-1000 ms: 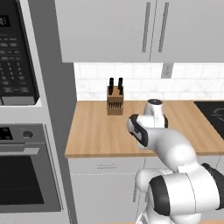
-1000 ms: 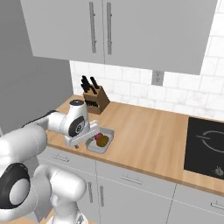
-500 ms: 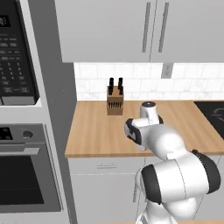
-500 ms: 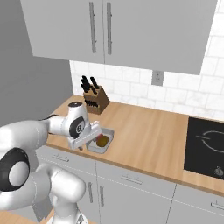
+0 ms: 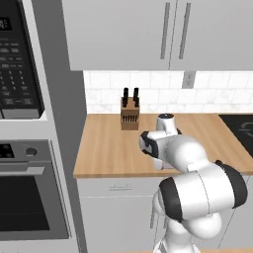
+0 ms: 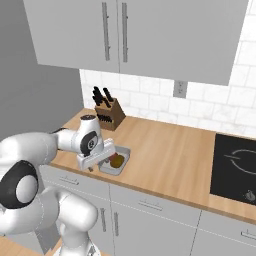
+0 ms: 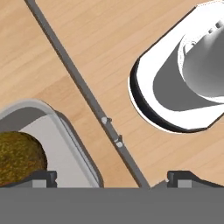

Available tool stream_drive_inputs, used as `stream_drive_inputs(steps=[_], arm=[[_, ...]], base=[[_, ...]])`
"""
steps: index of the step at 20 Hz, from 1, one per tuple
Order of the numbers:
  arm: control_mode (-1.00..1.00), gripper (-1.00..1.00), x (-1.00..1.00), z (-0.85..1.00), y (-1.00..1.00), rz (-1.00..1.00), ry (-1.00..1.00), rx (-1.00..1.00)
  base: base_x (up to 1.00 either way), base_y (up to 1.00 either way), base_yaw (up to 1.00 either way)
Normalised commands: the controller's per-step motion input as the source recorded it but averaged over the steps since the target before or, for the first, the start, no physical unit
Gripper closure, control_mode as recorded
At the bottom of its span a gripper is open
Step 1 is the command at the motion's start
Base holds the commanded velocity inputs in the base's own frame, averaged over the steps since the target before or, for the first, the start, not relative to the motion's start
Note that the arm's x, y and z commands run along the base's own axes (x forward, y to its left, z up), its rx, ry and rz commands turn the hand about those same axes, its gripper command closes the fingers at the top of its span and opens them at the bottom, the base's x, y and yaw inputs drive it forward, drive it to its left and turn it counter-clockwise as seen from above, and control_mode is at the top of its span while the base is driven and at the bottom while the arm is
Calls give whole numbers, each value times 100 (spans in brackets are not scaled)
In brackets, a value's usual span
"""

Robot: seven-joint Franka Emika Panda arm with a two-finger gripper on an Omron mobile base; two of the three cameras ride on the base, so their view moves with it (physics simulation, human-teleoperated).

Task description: Take the meat container that has the shrimp and place it on the second highest rack of the freezer. Then take the vegetable container that has the tomato and avocado and place it on the highest rack of the freezer.

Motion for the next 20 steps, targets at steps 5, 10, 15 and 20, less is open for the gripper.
stream_drive_inputs(steps=[5,10,15,20], arm=[[-100,-100,40,-32,43,-18,2,0],[-100,-100,25,-28,11,-18,3,0],[-100,-100,15,-10,0,-16,0,-1],[-100,100,6,-19,0,-16,0,-1]], base=[[0,0,0],[0,0,0],[0,0,0],[0,0,0]])
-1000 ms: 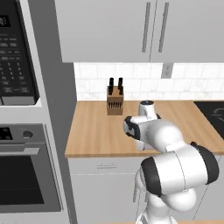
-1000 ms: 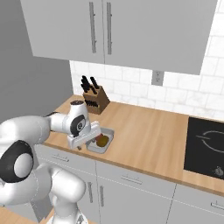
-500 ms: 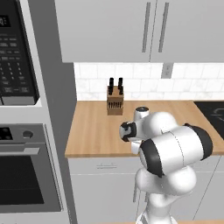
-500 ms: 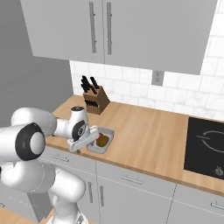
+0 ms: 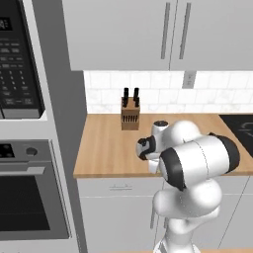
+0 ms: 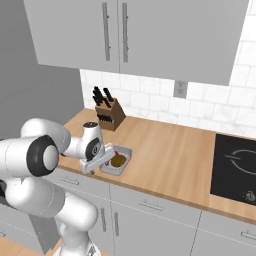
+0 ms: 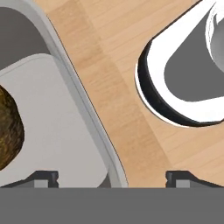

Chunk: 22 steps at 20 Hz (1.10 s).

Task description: Take the meat container that has the shrimp and place it on the second highest rack of the freezer. Then take the vegetable container that has the tomato and avocado and place it on the highest rack of the freezer.

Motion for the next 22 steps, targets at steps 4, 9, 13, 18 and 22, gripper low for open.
stream_drive_inputs(steps=[4,9,13,18,22], arm=[[-100,100,0,-9,-7,-17,0,-1],[-100,100,0,0,-15,-15,3,0],[-100,100,0,0,-16,-13,4,0],[-100,100,-70,44,-2,-2,0,0],[-100,100,-100,74,24,0,-9,0]], base=[[0,0,0],[0,0,0],[0,0,0],[0,0,0],[0,0,0]])
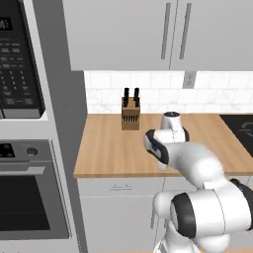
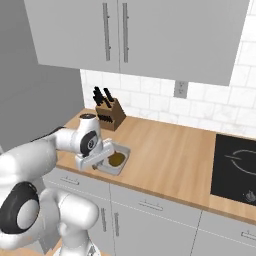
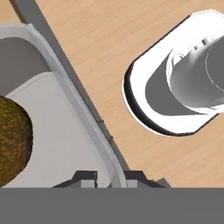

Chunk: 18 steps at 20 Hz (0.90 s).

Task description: Take the meat container that has the shrimp and place it on the second highest rack of the freezer. Then take the vegetable container that has the tomato and avocado and place it on the highest rack of the freezer.

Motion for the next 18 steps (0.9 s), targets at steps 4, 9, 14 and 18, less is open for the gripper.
stream_drive_inputs(steps=[4,9,14,18], arm=[[-100,100,-100,97,28,0,-12,-2],[-100,100,-100,100,8,2,-7,-4],[-100,100,-100,97,0,0,0,-8],[-100,100,-76,62,0,4,0,-3]], base=[[0,0,0],[0,0,0],[0,0,0],[0,0,0]])
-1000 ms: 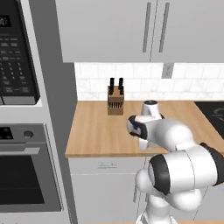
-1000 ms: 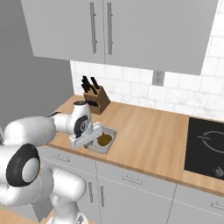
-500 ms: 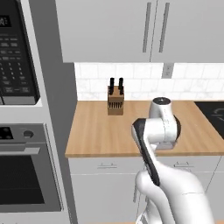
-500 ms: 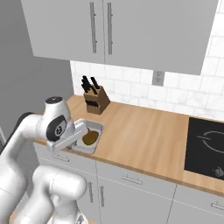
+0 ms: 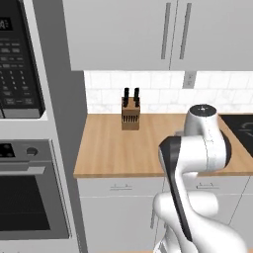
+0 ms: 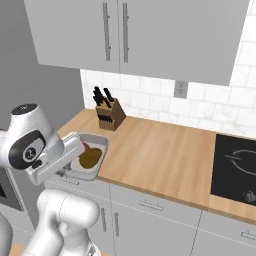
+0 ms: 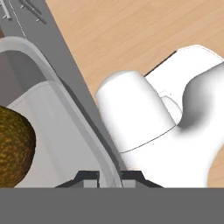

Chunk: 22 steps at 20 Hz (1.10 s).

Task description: Take the meat container that has the shrimp and place it on the second highest rack of the freezer. Then take the vegetable container that has the tomato and avocado and place it on the highest rack of the freezer.

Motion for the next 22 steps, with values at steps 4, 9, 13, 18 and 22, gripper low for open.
stream_drive_inputs(steps=[4,9,13,18,22], arm=[[-100,100,-3,0,-1,3,0,0],[-100,100,-7,-4,0,0,4,0],[100,100,0,0,0,0,0,0],[100,100,0,0,0,0,0,0],[100,100,0,0,0,0,0,0]], base=[[0,0,0],[0,0,0],[-100,20,3],[-98,90,36],[-56,100,48]])
